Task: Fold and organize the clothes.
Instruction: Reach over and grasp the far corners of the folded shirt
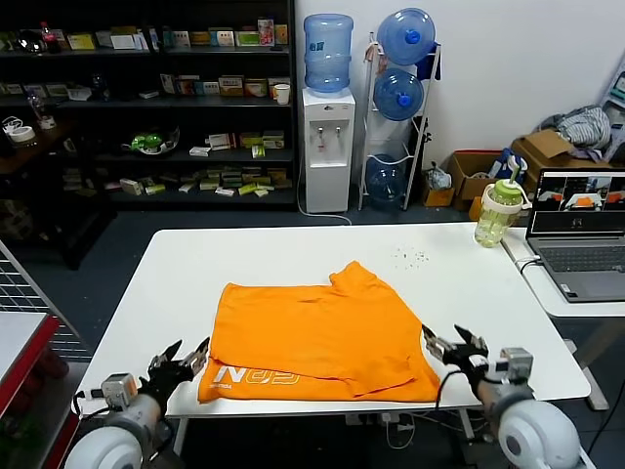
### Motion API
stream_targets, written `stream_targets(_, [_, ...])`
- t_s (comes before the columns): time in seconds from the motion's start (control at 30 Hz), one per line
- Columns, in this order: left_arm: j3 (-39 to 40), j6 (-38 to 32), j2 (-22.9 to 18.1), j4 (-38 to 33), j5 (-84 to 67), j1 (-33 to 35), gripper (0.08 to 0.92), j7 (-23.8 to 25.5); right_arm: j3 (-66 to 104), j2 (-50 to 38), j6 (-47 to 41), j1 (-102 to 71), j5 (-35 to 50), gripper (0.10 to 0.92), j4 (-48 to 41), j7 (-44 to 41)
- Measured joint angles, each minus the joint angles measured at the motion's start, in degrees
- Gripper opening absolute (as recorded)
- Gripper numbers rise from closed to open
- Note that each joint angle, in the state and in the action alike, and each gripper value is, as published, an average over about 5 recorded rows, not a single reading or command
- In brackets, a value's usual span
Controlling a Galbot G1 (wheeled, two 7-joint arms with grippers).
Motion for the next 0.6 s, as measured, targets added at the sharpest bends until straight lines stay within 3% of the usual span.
stream_targets(0.17, [4.2,-0.1,-0.6,6.2,-0.8,-9.8,0.810,1.2,-7.4,2.6,0.8,13.0,-0.2,0.822,-9.5,0.5])
stream_targets(0.6, [17.1,-0.6,-5.1,28.4,-1.6,-32.7,0.823,6.2,-20.4,12.2,1.4,37.3,-3.5,0.823,-37.8,-2.5])
